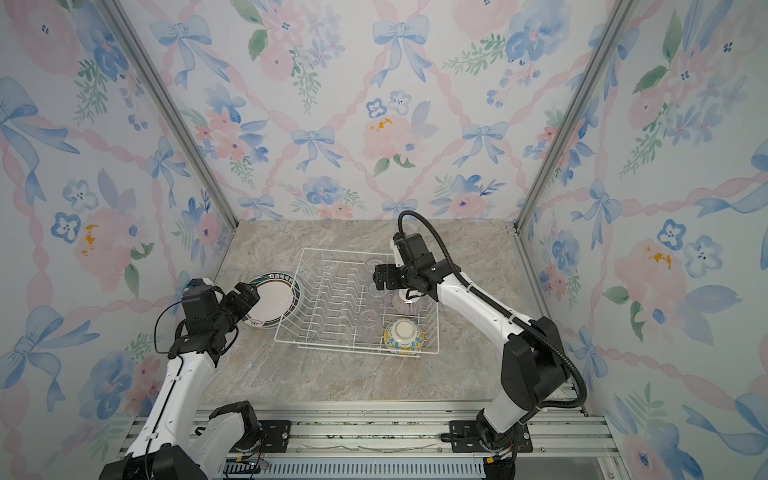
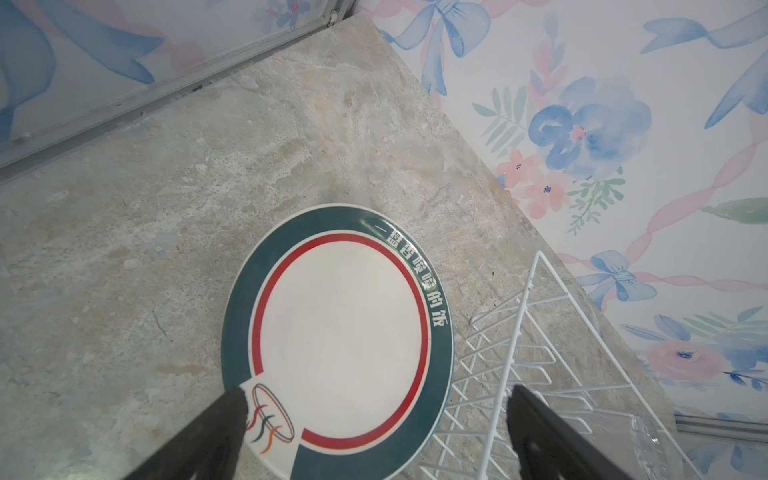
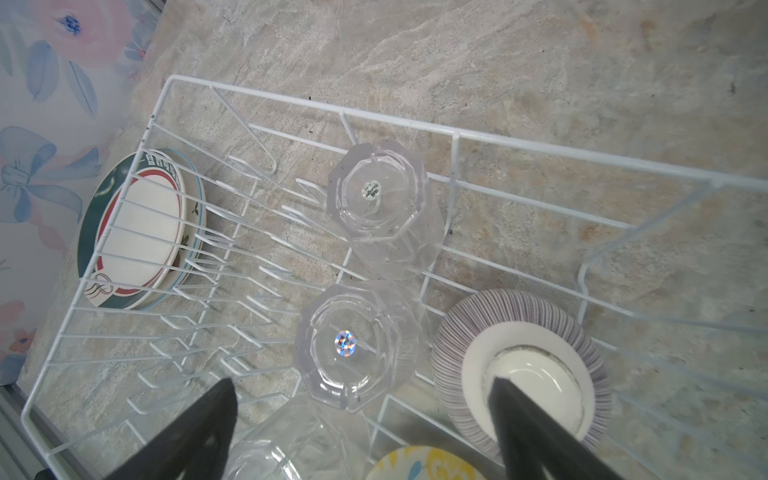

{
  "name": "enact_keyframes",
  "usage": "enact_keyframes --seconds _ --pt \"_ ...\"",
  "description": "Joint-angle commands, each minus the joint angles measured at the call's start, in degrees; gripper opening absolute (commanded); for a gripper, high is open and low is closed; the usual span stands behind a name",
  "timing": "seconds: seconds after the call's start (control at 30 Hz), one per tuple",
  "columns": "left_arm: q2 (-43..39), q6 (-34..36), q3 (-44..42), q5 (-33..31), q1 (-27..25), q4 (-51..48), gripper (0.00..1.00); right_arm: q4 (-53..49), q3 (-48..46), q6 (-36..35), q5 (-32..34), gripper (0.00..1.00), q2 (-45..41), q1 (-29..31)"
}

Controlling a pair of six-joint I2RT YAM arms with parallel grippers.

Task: Unload the mixed dishes from the dish rack
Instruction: 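Grasp a clear cup in the rack with the right gripper while the left approaches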

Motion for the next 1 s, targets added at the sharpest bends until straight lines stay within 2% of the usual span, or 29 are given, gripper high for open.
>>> enact_keyframes --seconds 0.0,0.1,0.3,0.53,0.87,0.97 --pt "-1.8 -1.3 1.5 2.1 -1.7 -1.2 0.98 -2.1 4.5 -1.7 0.9 0.97 3.9 0.7" --pt "-2.6 -2.3 2.2 1.2 -3.6 -1.1 0.98 -1.8 7.2 -1.7 1.5 0.97 6.7 1.0" --pt "-0.6 -2.6 4.4 1.4 -7.7 -0.9 0.98 -4.2 14.0 -2.9 7.1 0.97 12.7 1.9" --pt "1.7 -1.5 5.1 -0.6 -13.6 0.4 0.98 -10.8 22.9 -4.8 9.9 0.97 20.3 2.8" --pt "2.1 -1.3 4.7 -2.5 -19.5 3.1 0.98 -12.4 27.3 -5.3 11.8 1.0 25.3 3.1" --pt "3.0 -1.2 4.7 -2.8 -20.4 3.8 0.98 -13.4 28.7 -5.5 11.9 0.97 26.8 3.1"
